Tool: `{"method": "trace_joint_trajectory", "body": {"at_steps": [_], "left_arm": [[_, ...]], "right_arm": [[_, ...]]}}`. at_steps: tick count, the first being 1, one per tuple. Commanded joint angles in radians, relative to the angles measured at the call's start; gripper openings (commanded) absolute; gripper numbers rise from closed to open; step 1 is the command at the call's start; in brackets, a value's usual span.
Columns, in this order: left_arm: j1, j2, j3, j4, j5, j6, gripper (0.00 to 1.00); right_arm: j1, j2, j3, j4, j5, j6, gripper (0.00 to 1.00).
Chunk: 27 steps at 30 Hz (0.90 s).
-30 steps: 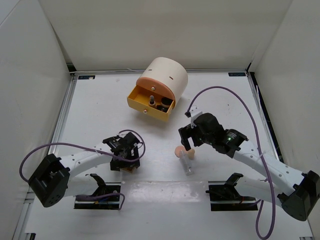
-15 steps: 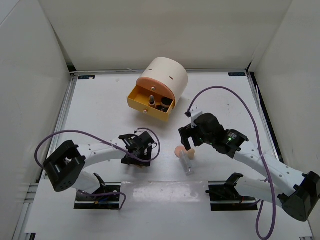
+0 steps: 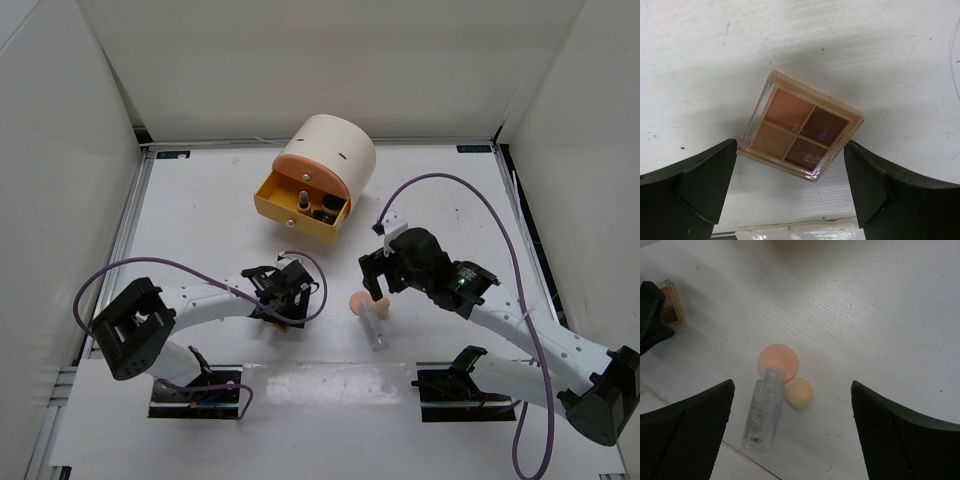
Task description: Organize the makeup
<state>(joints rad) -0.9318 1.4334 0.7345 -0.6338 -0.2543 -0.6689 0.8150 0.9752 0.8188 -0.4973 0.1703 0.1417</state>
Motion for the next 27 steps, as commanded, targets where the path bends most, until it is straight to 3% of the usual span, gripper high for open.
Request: {"method": "trace_joint_trajectory", "body": {"at_steps": [1, 8, 14, 15, 17, 18, 21, 27], "left_arm": [[-0.004, 0.021, 0.034, 0.002, -0.074, 0.049, 0.98], [-0.025, 0.1, 0.069, 0.045, -0.011, 0.123, 0.98], [-0.042, 0.119, 0.045, 0.039, 0.029, 0.092, 0.96], [-0.044, 0.116, 0.039, 0.033, 0.029, 0.078, 0.86], [-0.045, 0.113, 0.043, 0.017, 0.024, 0.068, 0.75], [-0.05, 0.107, 0.057, 0.011, 0.015, 0.055, 0.63], [-0.062, 0.095, 0.098, -0.038, -0.02, 0.043, 0.46], [-0.068, 0.027, 0.271, -0.188, -0.15, 0.002, 0.39]], "right_arm": [[0.007, -0.024, -0.003, 0.019, 0.014, -0.001, 0.99], [0.004, -0.049, -0.01, 0.025, 0.011, -0.007, 0.98], [0.007, -0.073, -0.007, 0.0, 0.037, 0.005, 0.98], [0.004, -0.073, -0.01, 0.0, 0.047, 0.006, 0.98], [0.007, -0.082, -0.017, 0.003, 0.051, 0.006, 0.99], [0.001, -0.086, -0.015, 0.0, 0.054, 0.006, 0.98], [0.007, -0.089, -0.013, 0.0, 0.06, 0.006, 0.98], [0.001, -0.104, -0.012, 0.012, 0.1, 0.03, 0.98]]}}
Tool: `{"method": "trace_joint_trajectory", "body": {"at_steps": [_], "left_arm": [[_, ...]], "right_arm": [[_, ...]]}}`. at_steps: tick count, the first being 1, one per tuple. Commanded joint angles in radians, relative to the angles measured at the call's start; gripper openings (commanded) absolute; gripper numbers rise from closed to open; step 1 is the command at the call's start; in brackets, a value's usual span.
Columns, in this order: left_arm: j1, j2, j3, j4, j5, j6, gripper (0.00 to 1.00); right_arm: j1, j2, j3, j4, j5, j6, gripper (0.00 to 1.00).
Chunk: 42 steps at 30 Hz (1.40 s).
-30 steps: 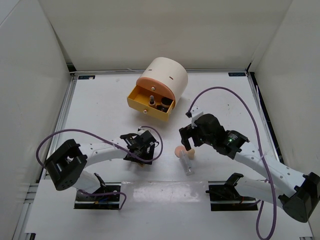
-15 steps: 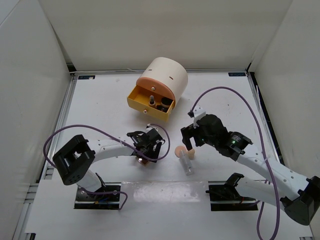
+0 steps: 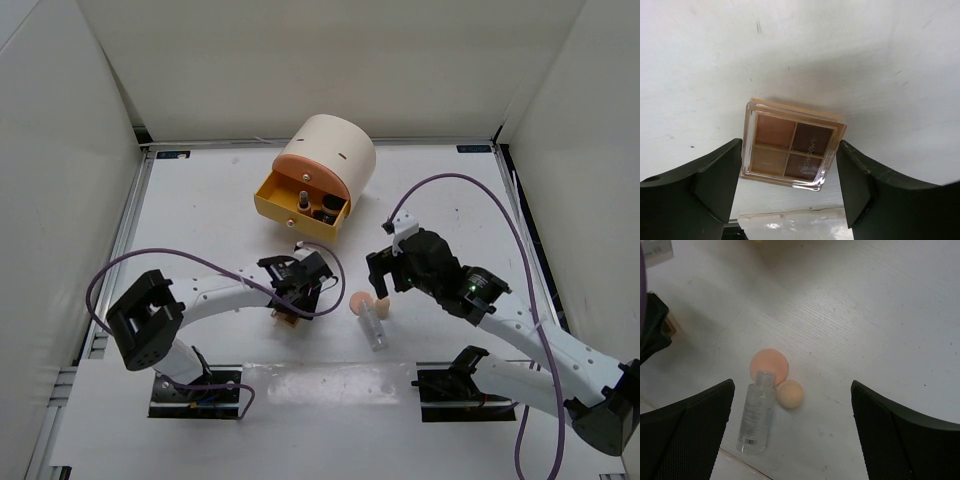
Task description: Organize the makeup
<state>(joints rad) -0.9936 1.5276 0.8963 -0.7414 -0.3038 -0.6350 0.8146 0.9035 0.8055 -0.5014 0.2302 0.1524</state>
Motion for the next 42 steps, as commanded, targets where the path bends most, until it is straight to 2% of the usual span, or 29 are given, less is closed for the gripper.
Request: {"method": "trace_joint_trajectory", "body": {"at_steps": [1, 4, 7, 10, 12, 14, 17, 24, 32, 42], "left_arm": [[-0.007, -0.076, 0.142, -0.105, -0.125, -0.048, 0.39], [-0.004, -0.116, 0.275, -0.188, -0.239, -0.058, 0.39], [0.006, -0.141, 0.391, -0.171, -0.337, -0.032, 0.43], [0.07, -0.141, 0.457, -0.034, -0.368, 0.044, 0.44], [0.091, -0.13, 0.461, 0.118, -0.377, 0.073, 0.45], [0.125, -0.11, 0.46, 0.244, -0.367, 0.113, 0.46], [0.171, -0.055, 0.49, 0.324, -0.348, 0.127, 0.47], [0.236, 0.035, 0.544, 0.404, -0.261, 0.121, 0.48], [0.251, 0.062, 0.504, 0.428, -0.169, 0.107, 0.52], [0.256, 0.101, 0.475, 0.435, -0.179, 0.106, 0.53]], "right_arm": [[0.001, -0.038, 0.0, 0.023, 0.061, 0.025, 0.99], [0.001, -0.057, -0.003, 0.041, 0.101, 0.032, 0.99], [0.001, -0.063, 0.004, 0.053, 0.113, 0.035, 0.99], [-0.002, -0.063, 0.008, 0.069, 0.126, 0.035, 0.99], [-0.002, -0.06, 0.017, 0.069, 0.132, 0.038, 0.99], [0.001, -0.048, 0.02, 0.066, 0.138, 0.038, 0.99], [-0.002, -0.041, 0.029, 0.06, 0.162, 0.044, 0.99], [0.0, -0.044, 0.032, 0.041, 0.196, 0.062, 0.99], [-0.005, -0.041, 0.031, 0.02, 0.239, 0.068, 0.99], [0.001, -0.075, 0.011, -0.005, 0.251, 0.111, 0.99]]}}
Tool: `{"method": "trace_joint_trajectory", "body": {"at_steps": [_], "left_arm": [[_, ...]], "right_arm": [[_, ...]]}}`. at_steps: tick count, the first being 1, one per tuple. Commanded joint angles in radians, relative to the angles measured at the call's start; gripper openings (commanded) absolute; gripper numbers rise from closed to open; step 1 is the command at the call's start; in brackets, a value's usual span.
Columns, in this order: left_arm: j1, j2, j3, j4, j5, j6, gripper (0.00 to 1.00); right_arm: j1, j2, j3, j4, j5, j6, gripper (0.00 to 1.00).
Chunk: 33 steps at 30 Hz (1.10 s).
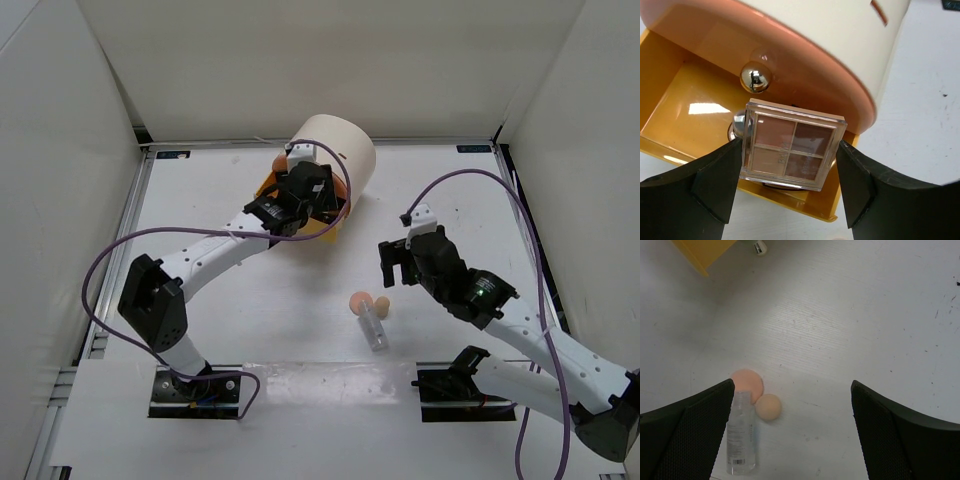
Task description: Organize the makeup
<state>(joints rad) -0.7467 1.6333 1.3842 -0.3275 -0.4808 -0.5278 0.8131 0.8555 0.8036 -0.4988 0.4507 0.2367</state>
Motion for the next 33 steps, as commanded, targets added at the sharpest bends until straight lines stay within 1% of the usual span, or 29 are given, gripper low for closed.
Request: {"method": "trace_joint_trajectory", "body": {"at_steps": [1, 2, 4, 10, 11, 13, 14, 15, 16, 18, 24, 30, 33], "left_arm": [[0.01, -0.001, -0.019, 0.021, -0.002, -0.009, 0.54], [0.023, 0.005, -0.02, 0.024, -0.004, -0.012, 0.54], [0.027, 0.017, -0.02, 0.033, 0.001, -0.011, 0.6], [0.055, 0.036, 0.015, -0.031, -0.047, -0.044, 0.61], [0.063, 0.03, 0.01, -0.031, -0.045, -0.047, 0.68], [0.069, 0.017, 0.001, -0.025, -0.051, -0.041, 0.77], [0.067, 0.011, 0.003, -0.021, -0.053, -0.043, 0.83], [0.072, 0.011, 0.003, -0.022, -0.053, -0.037, 0.96], [0.072, 0.005, 0.003, -0.016, -0.051, -0.034, 0.98], [0.07, -0.001, 0.006, -0.013, -0.045, -0.021, 0.98], [0.07, -0.029, 0.019, -0.013, -0.042, -0.003, 0.98], [0.069, -0.093, 0.029, -0.01, -0.015, 0.032, 0.98], [0.063, -0.13, 0.042, -0.034, 0.022, 0.083, 0.98]], "right_arm": [[0.0, -0.03, 0.009, -0.01, 0.034, 0.03, 0.99], [0.0, -0.033, 0.008, -0.011, 0.034, 0.033, 0.99], [-0.005, -0.033, 0.012, -0.017, 0.034, 0.033, 0.99], [0.003, -0.03, 0.014, -0.017, 0.039, 0.033, 0.99], [-0.003, -0.03, 0.013, -0.017, 0.04, 0.033, 0.99], [0.003, -0.027, 0.016, -0.017, 0.04, 0.033, 0.99], [0.003, -0.024, 0.016, -0.017, 0.04, 0.027, 0.99], [0.003, -0.024, 0.017, -0.017, 0.034, 0.024, 0.99], [0.0, -0.021, 0.02, -0.017, 0.028, 0.021, 0.99], [0.0, -0.015, 0.022, -0.023, 0.003, 0.003, 0.99], [0.003, 0.01, 0.034, -0.041, 0.0, -0.01, 0.99], [0.009, 0.007, 0.039, -0.075, -0.086, -0.05, 0.99], [0.009, 0.028, 0.028, -0.084, -0.15, -0.05, 0.99]]}}
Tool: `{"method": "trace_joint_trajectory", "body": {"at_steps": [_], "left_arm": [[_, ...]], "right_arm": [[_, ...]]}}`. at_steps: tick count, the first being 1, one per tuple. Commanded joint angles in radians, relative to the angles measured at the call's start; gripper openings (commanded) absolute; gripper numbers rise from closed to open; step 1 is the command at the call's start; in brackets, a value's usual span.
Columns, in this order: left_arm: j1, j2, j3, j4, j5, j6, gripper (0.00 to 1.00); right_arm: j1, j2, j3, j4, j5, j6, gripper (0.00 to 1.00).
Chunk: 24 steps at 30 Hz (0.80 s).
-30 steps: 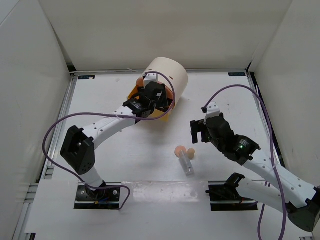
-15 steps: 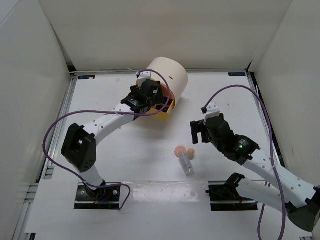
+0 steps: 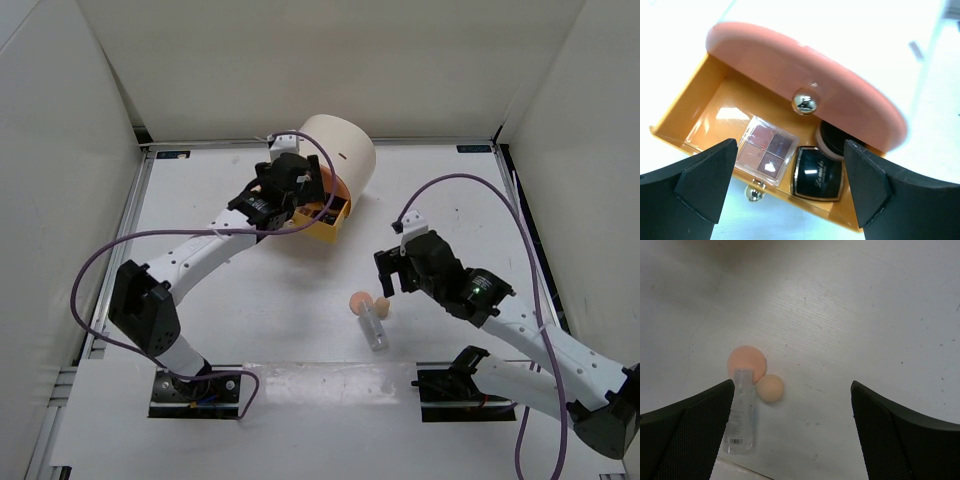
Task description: Organize the makeup
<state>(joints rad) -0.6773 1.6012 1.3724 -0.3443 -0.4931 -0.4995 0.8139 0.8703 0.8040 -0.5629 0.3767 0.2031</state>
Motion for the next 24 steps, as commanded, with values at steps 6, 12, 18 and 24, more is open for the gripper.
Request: {"method": "trace_joint_trajectory", "body": {"at_steps": [6, 12, 18, 24], "left_arm": [[-0.047, -0.177, 0.039, -0.122, -0.013, 0.062, 0.98], [-0.059, -0.328, -0.145, -0.205, 0.025, -0.005, 0.98], [-0.062, -0.478, -0.354, -0.236, 0.082, -0.037, 0.98], [-0.062, -0.57, -0.571, -0.079, 0.183, 0.074, 0.98]], "right_arm": [[0.018, 0.044, 0.027, -0.008, -0.064, -0.01, 0.99], [0.002, 0.062, 0.084, 0.151, 0.028, -0.08, 0.99], [-0.132, 0.289, 0.294, 0.225, -0.06, -0.188, 0.99], [-0.412, 0.534, 0.559, 0.317, -0.523, -0.253, 0.99]]}}
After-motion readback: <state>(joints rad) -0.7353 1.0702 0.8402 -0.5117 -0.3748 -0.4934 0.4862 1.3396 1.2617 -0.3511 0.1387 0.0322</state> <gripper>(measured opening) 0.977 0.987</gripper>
